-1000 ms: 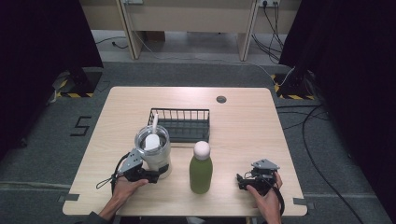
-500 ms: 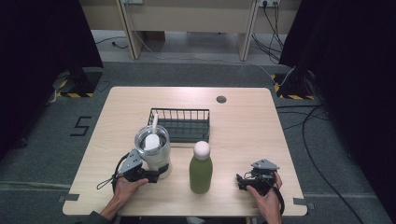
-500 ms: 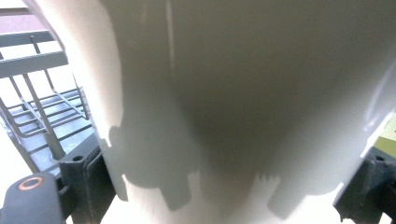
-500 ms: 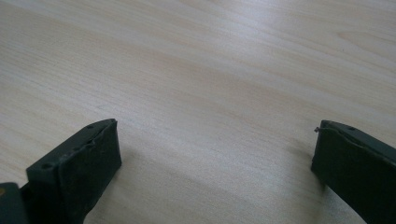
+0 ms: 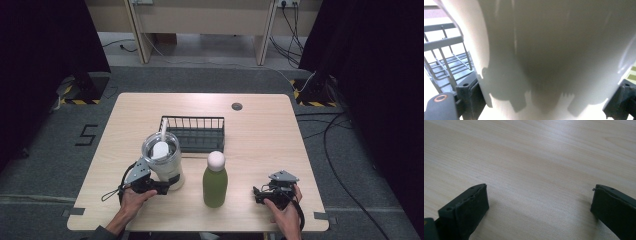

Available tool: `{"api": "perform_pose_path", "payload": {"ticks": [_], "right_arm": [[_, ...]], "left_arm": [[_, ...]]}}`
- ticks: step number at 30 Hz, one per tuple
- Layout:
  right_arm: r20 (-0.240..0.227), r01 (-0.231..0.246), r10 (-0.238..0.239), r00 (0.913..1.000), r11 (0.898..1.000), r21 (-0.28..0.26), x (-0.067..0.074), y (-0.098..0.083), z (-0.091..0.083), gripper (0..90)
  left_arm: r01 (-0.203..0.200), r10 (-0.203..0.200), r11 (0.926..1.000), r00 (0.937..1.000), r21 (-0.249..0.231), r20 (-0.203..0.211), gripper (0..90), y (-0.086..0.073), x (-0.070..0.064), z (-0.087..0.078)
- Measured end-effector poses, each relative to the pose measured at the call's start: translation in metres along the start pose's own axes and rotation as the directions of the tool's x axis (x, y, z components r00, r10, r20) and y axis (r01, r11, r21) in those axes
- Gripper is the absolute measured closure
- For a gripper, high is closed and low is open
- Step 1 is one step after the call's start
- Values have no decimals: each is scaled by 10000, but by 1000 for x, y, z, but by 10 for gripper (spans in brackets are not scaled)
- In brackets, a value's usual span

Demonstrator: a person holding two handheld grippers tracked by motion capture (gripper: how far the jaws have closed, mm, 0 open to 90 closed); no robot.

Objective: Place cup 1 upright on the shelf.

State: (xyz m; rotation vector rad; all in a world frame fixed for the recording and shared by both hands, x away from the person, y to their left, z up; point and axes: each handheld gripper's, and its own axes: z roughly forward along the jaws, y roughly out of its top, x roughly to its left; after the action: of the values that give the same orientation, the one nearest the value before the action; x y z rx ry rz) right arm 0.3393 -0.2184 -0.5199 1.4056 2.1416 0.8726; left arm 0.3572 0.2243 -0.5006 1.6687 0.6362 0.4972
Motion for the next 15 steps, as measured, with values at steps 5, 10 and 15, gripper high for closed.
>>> {"api": "perform_pose_path", "payload": {"ticks": [5, 10, 15], "right_arm": [[-4, 21, -21, 10000, 10000, -2, 0, 0, 0, 13], [-3, 16, -16, 10000, 10000, -1, 0, 0, 0, 13], [-6, -32, 32, 10000, 10000, 11, 0, 0, 0, 12]], "left_arm": [[-136, 137, 9999, 9999, 80, -81, 109, 6, 3, -2], [-115, 117, 9999, 9997, 93, -237, 109, 11, 6, -2], [-157, 159, 9998, 9993, 88, -327, 109, 18, 10, -3]]}}
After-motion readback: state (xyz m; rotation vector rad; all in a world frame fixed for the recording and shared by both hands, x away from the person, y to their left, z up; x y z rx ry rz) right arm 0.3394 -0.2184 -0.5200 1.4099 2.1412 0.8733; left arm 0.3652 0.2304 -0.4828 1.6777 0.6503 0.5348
